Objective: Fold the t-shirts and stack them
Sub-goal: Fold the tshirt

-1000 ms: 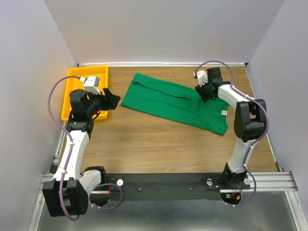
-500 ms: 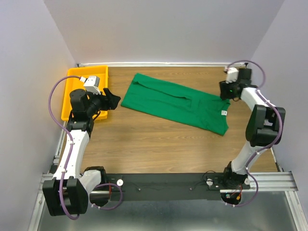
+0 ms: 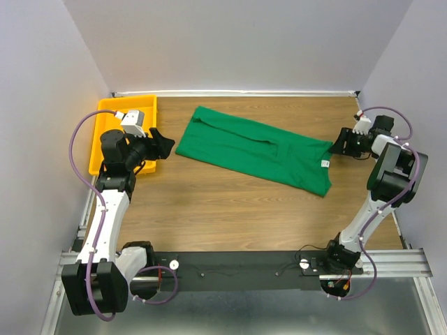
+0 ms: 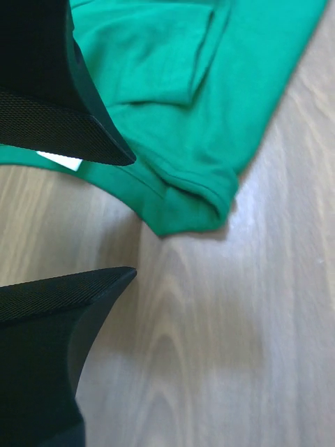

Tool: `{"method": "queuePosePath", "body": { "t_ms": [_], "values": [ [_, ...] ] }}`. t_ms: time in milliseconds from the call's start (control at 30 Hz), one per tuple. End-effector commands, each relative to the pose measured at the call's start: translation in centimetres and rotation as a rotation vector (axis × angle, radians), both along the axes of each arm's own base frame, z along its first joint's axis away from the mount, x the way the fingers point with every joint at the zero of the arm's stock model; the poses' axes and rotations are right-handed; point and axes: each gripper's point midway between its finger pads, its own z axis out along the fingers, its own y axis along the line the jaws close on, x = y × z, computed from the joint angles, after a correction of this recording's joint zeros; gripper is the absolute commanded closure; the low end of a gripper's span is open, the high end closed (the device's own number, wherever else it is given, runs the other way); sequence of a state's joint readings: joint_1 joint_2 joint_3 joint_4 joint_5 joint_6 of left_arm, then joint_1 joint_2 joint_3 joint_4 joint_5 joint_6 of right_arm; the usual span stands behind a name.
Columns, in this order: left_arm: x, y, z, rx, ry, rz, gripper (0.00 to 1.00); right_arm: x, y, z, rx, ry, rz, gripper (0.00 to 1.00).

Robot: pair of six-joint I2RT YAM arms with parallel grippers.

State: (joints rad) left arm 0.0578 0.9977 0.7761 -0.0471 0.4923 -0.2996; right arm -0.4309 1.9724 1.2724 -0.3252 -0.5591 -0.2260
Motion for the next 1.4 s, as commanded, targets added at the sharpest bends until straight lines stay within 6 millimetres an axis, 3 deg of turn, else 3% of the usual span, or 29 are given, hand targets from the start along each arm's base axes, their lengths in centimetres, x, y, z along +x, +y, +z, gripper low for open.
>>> {"method": "queuePosePath", "body": {
  "t_ms": [0,233,367,467,567,600,767,833,1033,1067,1100,1233,1300,1333,1367],
  "values": [
    [-0.4,-0.5,1.0,-0.001,-0.037,-0.034,0.24,0.8,2.3,-0.2,0.176,0.021,0.015,0.33],
    [-0.3,-0.5,0.9,-0.004,-0.032,-0.036,0.24,2.2,2.5,-1.8,0.251,0.059,-0.006,0.34],
    [-0.2,-0.4,0.6,-0.004,-0.026,-0.035,0.24,2.4,2.4,-2.3,0.242,0.069,-0.007,0.43],
    [-0.2,-0.5,0.6,-0.005,-0.022,-0.036,0.24,2.6,2.2,-2.5,0.234,0.07,0.001,0.62],
    [0.0,-0.4,0.4,-0.004,-0.017,-0.033,0.24,3.1,1.9,-2.3,0.219,0.065,0.007,0.96],
    [0.0,-0.4,0.3,-0.003,-0.016,-0.034,0.24,3.3,1.8,-2.1,0.214,0.059,0.011,0.99],
    [0.1,-0.2,0.0,-0.001,-0.007,-0.025,0.24,5.9,-0.2,-0.5,0.14,0.005,-0.014,1.0],
    [0.3,-0.1,-0.1,0.0,-0.004,-0.022,0.24,7.0,-1.5,-0.8,0.087,0.006,-0.047,0.99],
    [0.7,0.1,-1.0,-0.001,0.026,-0.011,0.24,13.0,-4.5,1.1,-0.091,-0.077,-0.11,0.99],
    [0.9,0.1,-1.4,-0.002,0.038,-0.007,0.24,13.6,-4.8,0.2,-0.135,-0.064,-0.127,0.96],
    [1.0,0.2,-1.6,-0.003,0.044,-0.003,0.24,15.3,-5.4,1.8,-0.172,-0.109,-0.14,0.93],
    [1.1,0.1,-2.6,-0.008,0.075,-0.007,0.25,17.9,-6.5,4.3,-0.323,-0.166,-0.171,0.71],
    [1.1,0.2,-2.6,-0.007,0.076,-0.001,0.25,18.1,-5.4,5.9,-0.423,-0.19,-0.113,0.6],
    [1.1,0.3,-2.4,-0.004,0.072,0.003,0.25,18.0,-4.8,8.1,-0.453,-0.223,-0.096,0.56],
    [1.1,0.4,-2.2,-0.001,0.064,0.009,0.25,17.3,-4.1,8.0,-0.474,-0.215,-0.07,0.54]
  ]
}}
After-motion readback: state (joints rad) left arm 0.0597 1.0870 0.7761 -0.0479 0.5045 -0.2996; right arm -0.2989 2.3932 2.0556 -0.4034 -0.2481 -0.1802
